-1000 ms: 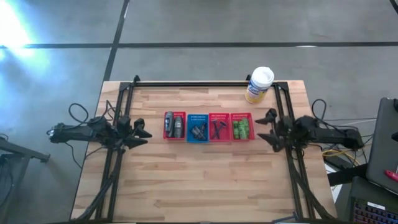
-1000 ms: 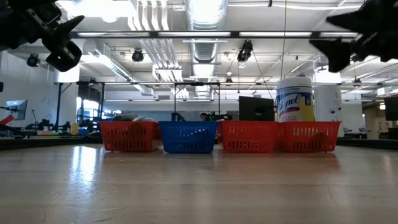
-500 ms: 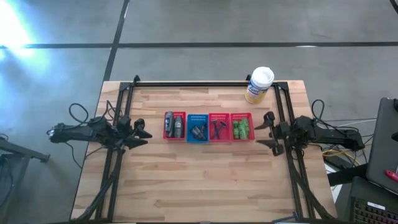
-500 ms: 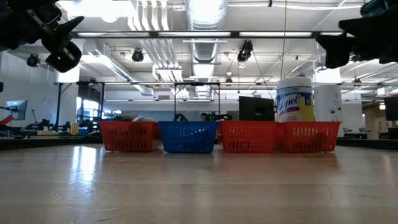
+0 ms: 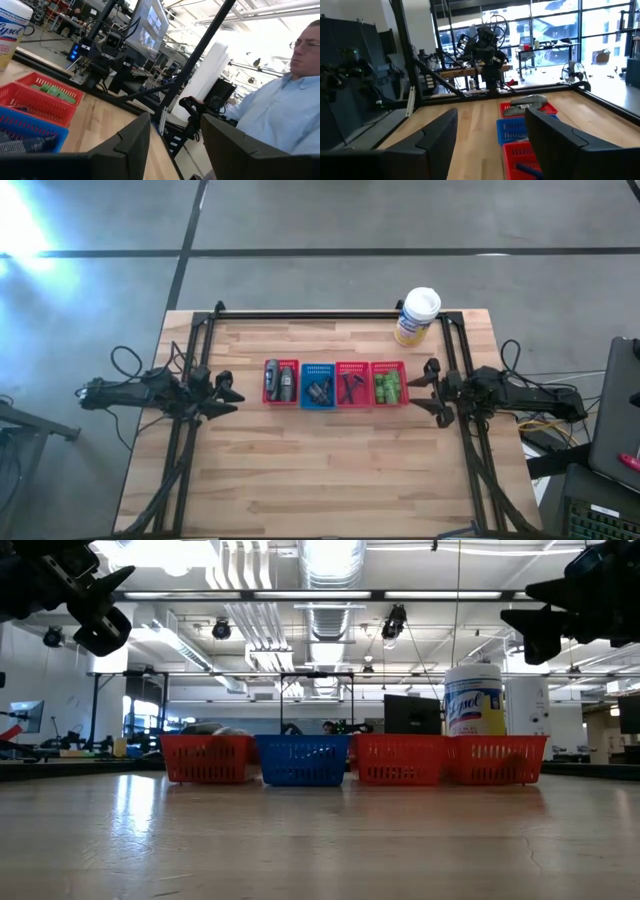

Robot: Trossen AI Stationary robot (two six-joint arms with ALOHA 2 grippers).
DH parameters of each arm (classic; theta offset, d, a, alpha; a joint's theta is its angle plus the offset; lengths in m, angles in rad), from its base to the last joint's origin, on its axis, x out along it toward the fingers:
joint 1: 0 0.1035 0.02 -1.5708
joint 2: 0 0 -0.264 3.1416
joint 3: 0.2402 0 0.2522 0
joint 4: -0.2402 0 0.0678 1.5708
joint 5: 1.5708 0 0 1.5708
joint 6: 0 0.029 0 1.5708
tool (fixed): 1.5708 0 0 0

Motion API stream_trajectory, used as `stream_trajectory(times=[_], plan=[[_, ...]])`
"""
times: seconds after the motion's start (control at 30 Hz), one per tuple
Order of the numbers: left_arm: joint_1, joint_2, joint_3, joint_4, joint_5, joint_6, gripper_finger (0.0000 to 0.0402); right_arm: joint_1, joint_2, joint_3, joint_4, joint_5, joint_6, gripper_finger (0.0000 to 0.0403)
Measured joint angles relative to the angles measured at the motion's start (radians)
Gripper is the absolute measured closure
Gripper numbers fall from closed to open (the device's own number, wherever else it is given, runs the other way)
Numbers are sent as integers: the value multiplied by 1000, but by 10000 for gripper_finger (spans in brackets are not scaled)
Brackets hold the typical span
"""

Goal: Pick & Place Travel size toiletries
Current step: Return to Home Position

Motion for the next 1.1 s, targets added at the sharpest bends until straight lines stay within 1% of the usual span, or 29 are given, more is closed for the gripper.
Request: stream_trajectory(times=[0.2,1.1], plan=[[0,0,0,1,0,0,220,0,1,0,-4,0,-4,172],[0,0,0,1,-1,0,220,0,1,0,-3,0,-4,89]])
